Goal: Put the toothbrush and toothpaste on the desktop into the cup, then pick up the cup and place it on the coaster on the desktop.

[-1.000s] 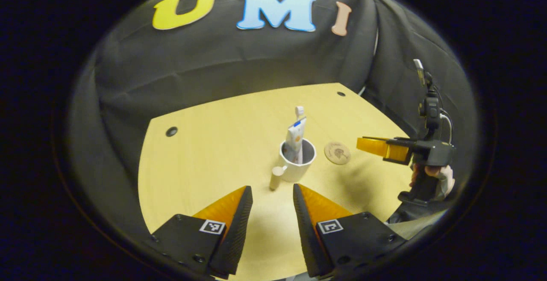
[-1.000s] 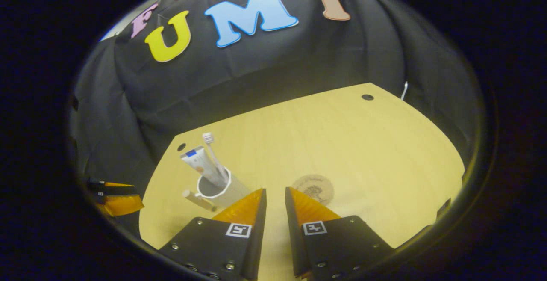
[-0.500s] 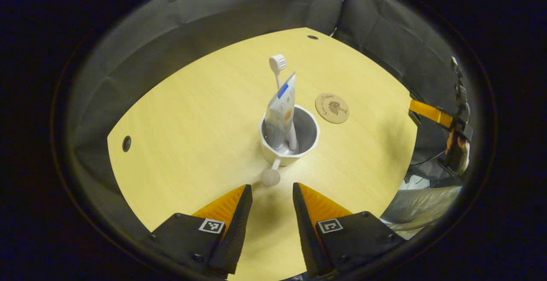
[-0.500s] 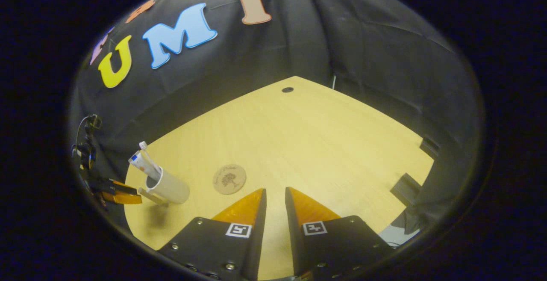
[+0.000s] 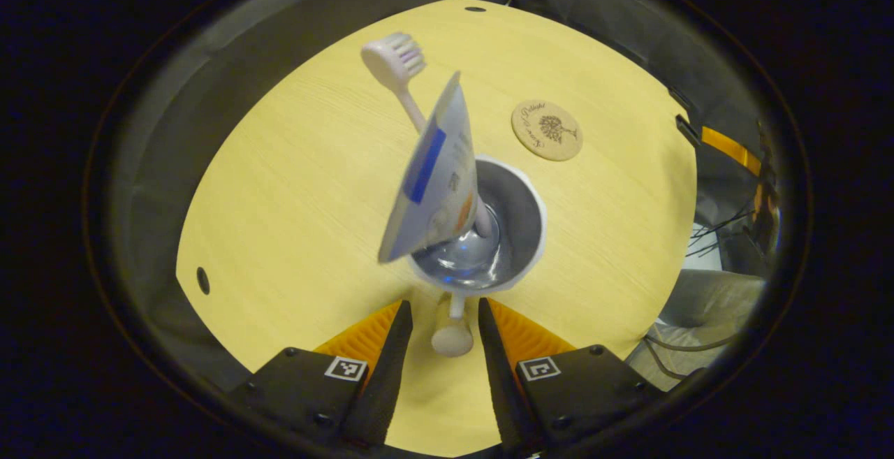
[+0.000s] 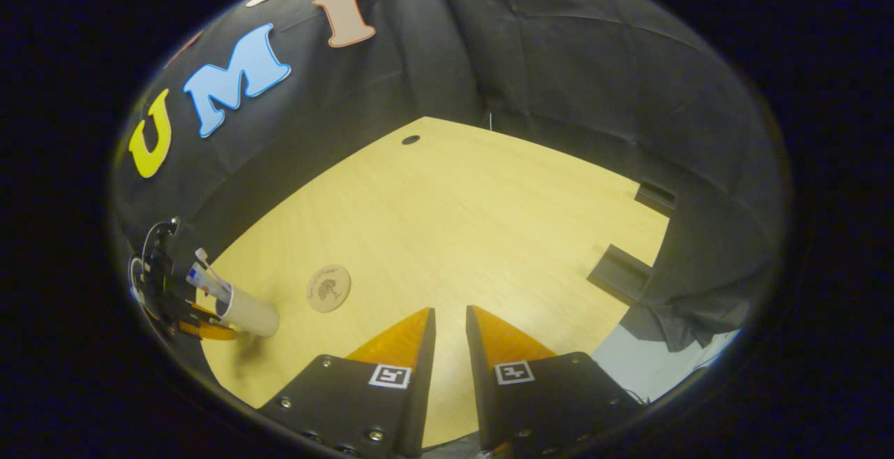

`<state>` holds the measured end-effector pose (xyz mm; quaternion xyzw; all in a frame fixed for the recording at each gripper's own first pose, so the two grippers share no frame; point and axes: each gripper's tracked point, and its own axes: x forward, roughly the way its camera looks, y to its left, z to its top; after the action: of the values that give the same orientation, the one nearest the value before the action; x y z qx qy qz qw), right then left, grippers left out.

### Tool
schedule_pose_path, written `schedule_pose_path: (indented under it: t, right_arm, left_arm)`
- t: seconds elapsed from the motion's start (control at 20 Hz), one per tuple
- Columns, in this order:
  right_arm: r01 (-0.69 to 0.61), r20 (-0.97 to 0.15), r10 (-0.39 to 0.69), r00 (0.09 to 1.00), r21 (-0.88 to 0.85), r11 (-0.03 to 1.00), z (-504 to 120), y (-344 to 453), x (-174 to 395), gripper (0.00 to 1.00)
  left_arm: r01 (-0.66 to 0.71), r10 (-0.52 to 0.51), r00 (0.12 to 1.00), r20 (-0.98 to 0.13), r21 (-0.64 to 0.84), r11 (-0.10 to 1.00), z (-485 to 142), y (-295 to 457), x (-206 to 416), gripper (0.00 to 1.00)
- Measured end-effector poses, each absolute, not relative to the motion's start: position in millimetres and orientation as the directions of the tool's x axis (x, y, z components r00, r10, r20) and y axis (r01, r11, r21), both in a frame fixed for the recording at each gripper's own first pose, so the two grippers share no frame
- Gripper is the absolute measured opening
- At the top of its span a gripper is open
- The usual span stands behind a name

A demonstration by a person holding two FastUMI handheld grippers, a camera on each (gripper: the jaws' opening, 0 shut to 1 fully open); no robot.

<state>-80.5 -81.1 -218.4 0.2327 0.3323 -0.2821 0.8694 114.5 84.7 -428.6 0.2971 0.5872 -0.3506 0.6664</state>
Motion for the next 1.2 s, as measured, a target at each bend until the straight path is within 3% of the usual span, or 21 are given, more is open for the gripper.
schedule_pose_path:
  t: [0.15,0.2,0.35,0.4,0.65,1.2]
  right_arm:
    - [0.658,-0.717,-0.346,0.605,0.205,0.724,-217.9,-82.0,-81.1,0.29]
    - [0.663,-0.721,-0.346,0.6,0.206,0.72,-218.7,-81.6,-81.7,0.29]
    - [0.672,-0.731,-0.346,0.588,0.203,0.712,-219.1,-80.6,-82.3,0.29]
    - [0.674,-0.734,-0.345,0.585,0.203,0.71,-219.2,-80.5,-82.5,0.29]
    - [0.673,-0.735,-0.341,0.586,0.206,0.711,-220.0,-79.6,-83.0,0.29]
    - [0.672,-0.74,-0.326,0.588,0.222,0.707,-221.2,-78.3,-82.5,0.29]
  left_arm:
    - [0.833,-0.091,0.051,-0.995,-0.008,0.553,-438.7,77.0,119.6,0.65]
    - [0.839,-0.073,0.049,-0.996,0.001,0.544,-440.9,76.9,121.6,0.6]
    - [0.845,-0.045,0.028,-0.999,-0.001,0.535,-449.6,76.7,119.8,0.6]
    - [0.843,-0.044,0.016,-0.999,-0.01,0.538,-452.3,74.7,117.2,0.4]
    - [0.841,-0.047,0.023,-0.999,-0.006,0.541,-448.0,71.5,115.5,0.27]
    - [0.881,-0.091,0.078,-0.993,0.026,0.473,-403.0,11.7,114.5,0.29]
